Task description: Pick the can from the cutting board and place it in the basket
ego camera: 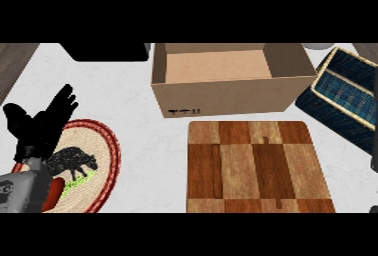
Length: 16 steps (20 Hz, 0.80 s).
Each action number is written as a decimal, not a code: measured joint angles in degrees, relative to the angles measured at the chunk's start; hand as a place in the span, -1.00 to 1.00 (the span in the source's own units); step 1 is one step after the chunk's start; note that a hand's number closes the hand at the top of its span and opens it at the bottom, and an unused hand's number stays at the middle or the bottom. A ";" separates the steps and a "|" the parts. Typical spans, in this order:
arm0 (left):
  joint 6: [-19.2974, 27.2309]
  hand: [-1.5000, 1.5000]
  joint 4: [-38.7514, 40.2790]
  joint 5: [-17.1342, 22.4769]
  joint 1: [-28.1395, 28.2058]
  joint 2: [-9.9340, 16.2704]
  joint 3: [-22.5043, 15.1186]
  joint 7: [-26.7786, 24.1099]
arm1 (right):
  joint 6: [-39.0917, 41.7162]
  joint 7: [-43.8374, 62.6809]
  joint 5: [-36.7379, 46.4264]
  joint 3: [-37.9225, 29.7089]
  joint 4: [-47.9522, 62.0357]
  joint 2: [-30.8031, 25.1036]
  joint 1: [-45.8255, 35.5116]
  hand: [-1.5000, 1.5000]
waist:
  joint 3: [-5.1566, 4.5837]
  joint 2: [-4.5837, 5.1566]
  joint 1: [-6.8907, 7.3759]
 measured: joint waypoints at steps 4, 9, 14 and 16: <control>0.65 0.00 -0.12 -0.67 -0.25 -0.54 -0.32 0.16 | -2.05 -3.32 -2.89 -2.59 -0.29 -1.46 3.51 1.00 | 0.00 -0.01 0.06; 0.53 0.00 -2.47 -0.60 1.01 -0.87 -0.57 1.29 | -7.12 -8.48 -5.43 -4.77 1.52 -2.01 8.62 1.00 | 0.01 0.02 0.21; 0.69 0.00 -2.57 -0.88 0.80 -1.16 -0.77 1.63 | -14.78 -6.89 -3.31 -7.90 4.46 -1.63 11.18 -1.00 | 0.01 0.07 0.27; 0.03 0.00 -2.20 -0.62 0.69 -0.54 -0.26 1.55 | -16.38 -8.27 -4.02 -8.50 6.93 -2.26 11.54 -1.00 | 0.01 0.09 0.31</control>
